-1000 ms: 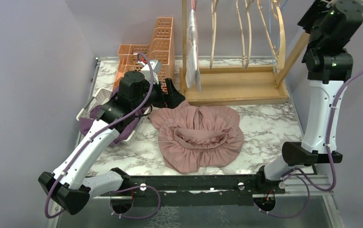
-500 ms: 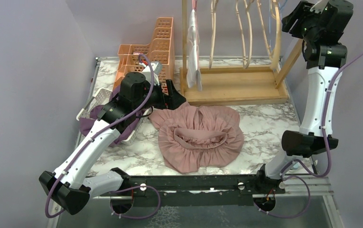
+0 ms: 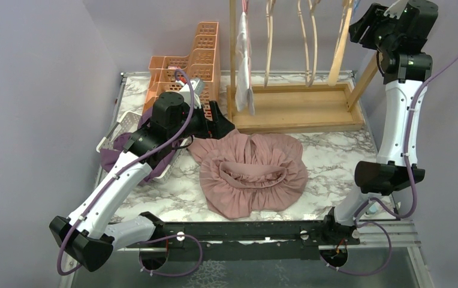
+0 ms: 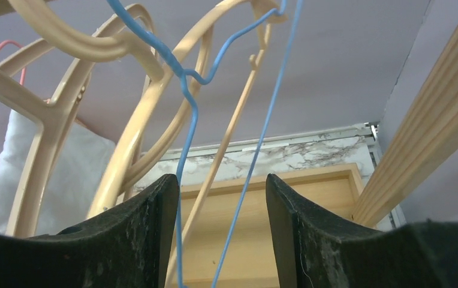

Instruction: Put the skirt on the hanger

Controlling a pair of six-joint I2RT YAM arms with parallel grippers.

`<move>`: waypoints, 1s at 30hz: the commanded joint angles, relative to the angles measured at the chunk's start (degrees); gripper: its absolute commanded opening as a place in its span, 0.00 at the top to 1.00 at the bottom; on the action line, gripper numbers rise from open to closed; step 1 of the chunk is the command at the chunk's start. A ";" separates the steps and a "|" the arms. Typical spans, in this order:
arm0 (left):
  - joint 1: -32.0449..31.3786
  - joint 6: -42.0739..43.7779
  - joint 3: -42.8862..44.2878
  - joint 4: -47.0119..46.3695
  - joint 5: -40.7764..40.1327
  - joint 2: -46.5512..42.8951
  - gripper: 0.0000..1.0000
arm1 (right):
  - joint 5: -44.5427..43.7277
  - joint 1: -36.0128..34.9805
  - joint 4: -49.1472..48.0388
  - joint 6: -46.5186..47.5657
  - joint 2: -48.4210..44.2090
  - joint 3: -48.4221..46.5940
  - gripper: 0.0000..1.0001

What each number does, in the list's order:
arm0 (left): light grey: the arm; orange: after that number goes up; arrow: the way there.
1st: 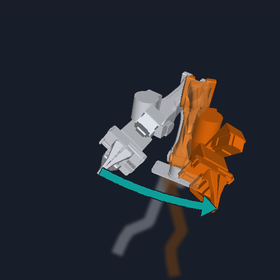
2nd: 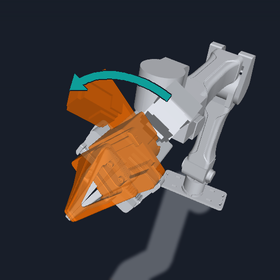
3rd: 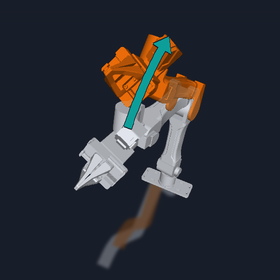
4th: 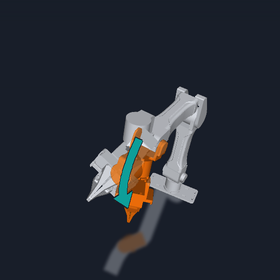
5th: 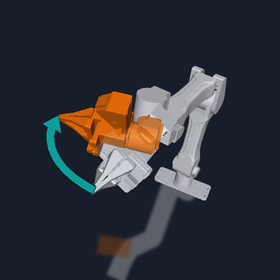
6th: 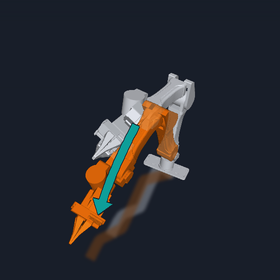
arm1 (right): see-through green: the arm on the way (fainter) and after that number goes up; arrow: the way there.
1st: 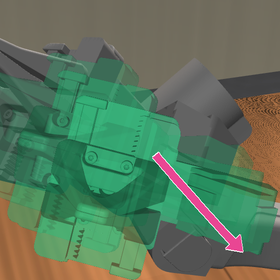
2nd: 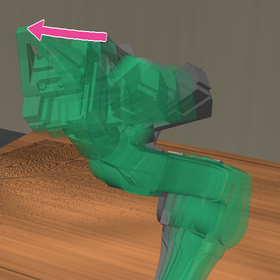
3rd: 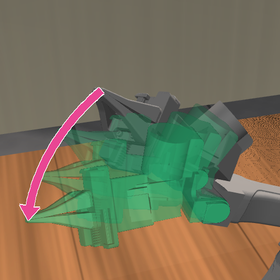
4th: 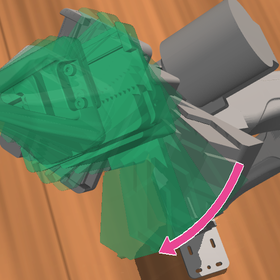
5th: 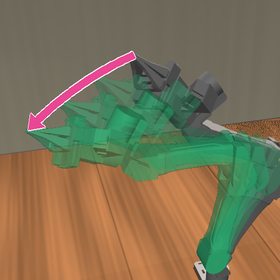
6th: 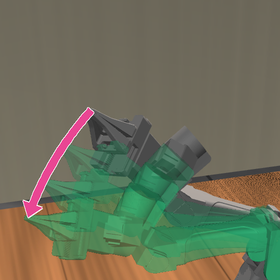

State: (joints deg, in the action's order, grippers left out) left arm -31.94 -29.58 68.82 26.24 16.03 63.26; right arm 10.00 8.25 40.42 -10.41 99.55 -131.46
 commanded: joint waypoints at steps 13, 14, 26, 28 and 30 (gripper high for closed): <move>0.22 -1.35 -1.83 -1.82 -0.87 -2.76 0.09 | 12.91 0.19 -2.43 -3.70 -0.04 1.26 0.37; 0.22 -1.43 -1.92 -1.87 -0.91 -2.78 0.09 | 13.23 0.19 -2.50 -4.12 -0.46 1.52 0.37; 0.22 -1.78 -2.37 -1.96 -0.91 -3.39 0.09 | 8.72 0.19 -6.16 -5.31 -0.31 7.38 0.54; 0.22 -1.79 -2.24 -1.98 -0.83 -3.41 0.09 | 10.58 0.18 -7.82 -5.48 -0.70 8.48 0.68; 0.22 -1.54 -2.08 -2.03 -0.88 -3.35 0.09 | 11.40 0.18 -8.99 -6.37 -1.52 8.79 0.82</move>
State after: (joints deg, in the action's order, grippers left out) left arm -31.94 -30.89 66.83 25.82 15.86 61.14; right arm 19.86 8.25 36.21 -15.53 100.22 -123.48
